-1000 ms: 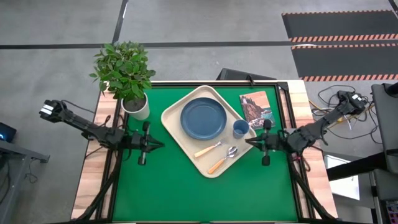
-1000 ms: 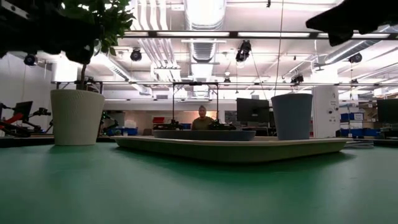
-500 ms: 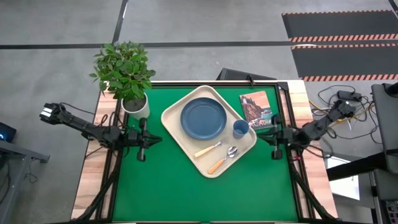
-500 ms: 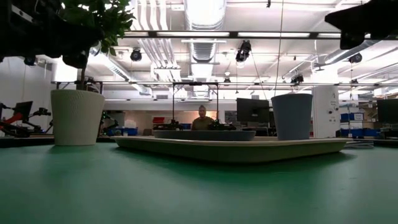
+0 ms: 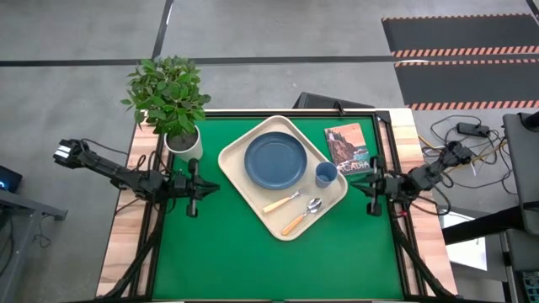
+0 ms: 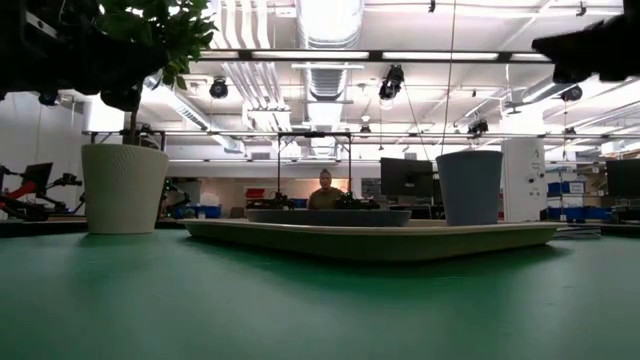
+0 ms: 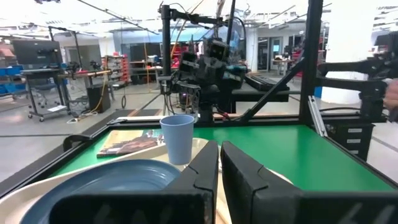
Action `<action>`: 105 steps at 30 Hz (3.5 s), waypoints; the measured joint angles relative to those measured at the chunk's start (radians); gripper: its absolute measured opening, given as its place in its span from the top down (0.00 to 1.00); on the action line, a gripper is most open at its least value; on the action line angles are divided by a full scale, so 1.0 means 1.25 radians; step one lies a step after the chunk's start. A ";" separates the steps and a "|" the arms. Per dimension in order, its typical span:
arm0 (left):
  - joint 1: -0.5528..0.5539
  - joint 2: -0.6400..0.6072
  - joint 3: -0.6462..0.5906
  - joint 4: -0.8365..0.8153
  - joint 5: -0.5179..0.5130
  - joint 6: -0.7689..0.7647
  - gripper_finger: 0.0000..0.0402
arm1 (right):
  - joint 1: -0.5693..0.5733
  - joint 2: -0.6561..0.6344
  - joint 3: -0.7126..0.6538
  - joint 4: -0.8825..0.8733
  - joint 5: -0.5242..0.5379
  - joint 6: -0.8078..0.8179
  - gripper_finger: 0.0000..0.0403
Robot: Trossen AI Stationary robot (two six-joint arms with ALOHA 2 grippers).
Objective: Pick and place plate/cup/fork/spoon on tray
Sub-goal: Return to Home Position
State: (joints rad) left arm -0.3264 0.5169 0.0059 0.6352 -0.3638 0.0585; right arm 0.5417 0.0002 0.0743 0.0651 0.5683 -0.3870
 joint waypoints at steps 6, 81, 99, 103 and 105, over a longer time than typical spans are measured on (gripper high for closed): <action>0.000 0.007 0.000 0.004 -0.015 0.003 1.00 | -0.035 0.003 -0.050 0.008 -0.058 0.062 0.98; 0.000 0.376 -0.002 0.006 -0.012 0.004 1.00 | -0.053 0.023 -0.050 0.000 0.133 0.426 0.98; 0.000 0.406 0.004 0.007 -0.012 0.004 1.00 | -0.053 0.023 -0.050 0.000 0.132 0.426 0.98; 0.000 0.406 0.004 0.008 -0.012 0.004 1.00 | -0.053 0.023 -0.050 0.000 0.132 0.426 0.98; 0.000 0.407 0.004 0.008 -0.012 0.004 1.00 | -0.053 0.023 -0.050 0.000 0.133 0.426 0.98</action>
State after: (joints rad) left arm -0.3265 1.0252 0.0106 0.6456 -0.3790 0.0635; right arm 0.4751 0.0288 0.0113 0.0647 0.7341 0.1459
